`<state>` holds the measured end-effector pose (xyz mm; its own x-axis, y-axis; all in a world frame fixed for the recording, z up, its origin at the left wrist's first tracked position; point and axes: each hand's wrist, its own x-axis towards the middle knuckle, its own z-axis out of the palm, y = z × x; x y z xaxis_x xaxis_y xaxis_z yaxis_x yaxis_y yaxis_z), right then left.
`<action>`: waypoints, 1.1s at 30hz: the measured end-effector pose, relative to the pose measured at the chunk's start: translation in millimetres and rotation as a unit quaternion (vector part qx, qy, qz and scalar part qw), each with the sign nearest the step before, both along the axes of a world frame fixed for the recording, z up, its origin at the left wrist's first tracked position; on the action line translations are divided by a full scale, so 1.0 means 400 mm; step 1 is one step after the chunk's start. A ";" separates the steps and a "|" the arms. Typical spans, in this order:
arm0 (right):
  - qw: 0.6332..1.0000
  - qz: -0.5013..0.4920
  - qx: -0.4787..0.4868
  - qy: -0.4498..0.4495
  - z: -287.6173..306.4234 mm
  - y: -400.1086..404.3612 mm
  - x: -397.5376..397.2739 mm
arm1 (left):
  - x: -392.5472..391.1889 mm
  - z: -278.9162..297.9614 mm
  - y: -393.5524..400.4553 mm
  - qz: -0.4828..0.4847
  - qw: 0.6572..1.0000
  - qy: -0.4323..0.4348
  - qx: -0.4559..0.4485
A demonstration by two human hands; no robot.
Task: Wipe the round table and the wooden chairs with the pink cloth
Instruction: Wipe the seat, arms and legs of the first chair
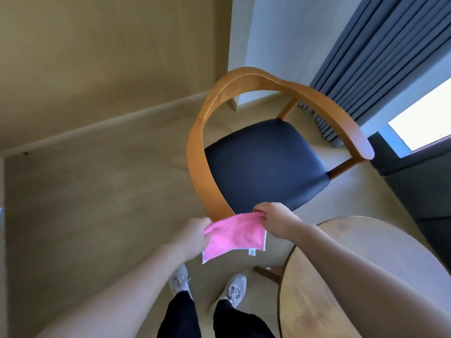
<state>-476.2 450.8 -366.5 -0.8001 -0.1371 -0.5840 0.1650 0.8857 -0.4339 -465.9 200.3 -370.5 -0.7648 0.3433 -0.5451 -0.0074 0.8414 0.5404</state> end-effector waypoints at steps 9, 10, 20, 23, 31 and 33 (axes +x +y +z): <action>0.998 -0.035 0.047 0.024 -0.149 -0.058 -0.059 | -0.002 -0.130 -0.037 0.093 0.995 0.005 -0.035; 0.998 -0.035 0.051 0.027 -0.159 -0.064 -0.053 | 0.005 -0.140 -0.046 0.092 0.995 0.003 -0.039; 0.975 0.041 0.098 0.194 -0.184 -0.222 0.080 | 0.016 -0.199 -0.118 0.068 0.996 0.037 -0.049; 0.982 0.062 0.098 0.149 -0.224 -0.259 0.105 | 0.017 -0.213 -0.135 0.053 0.997 0.040 -0.050; 0.977 0.040 0.025 0.208 -0.233 -0.246 0.106 | -0.021 -0.227 -0.123 -0.011 0.999 0.051 0.013; 0.983 -0.006 0.023 0.180 -0.232 -0.232 0.076 | -0.040 -0.222 -0.109 -0.026 0.998 0.055 0.034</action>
<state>-445.7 358.0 -459.5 -0.9574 -0.1074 -0.2679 0.0178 0.9044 -0.4262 -481.7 156.7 -459.2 -0.7987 0.4172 -0.4336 0.0976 0.8008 0.5909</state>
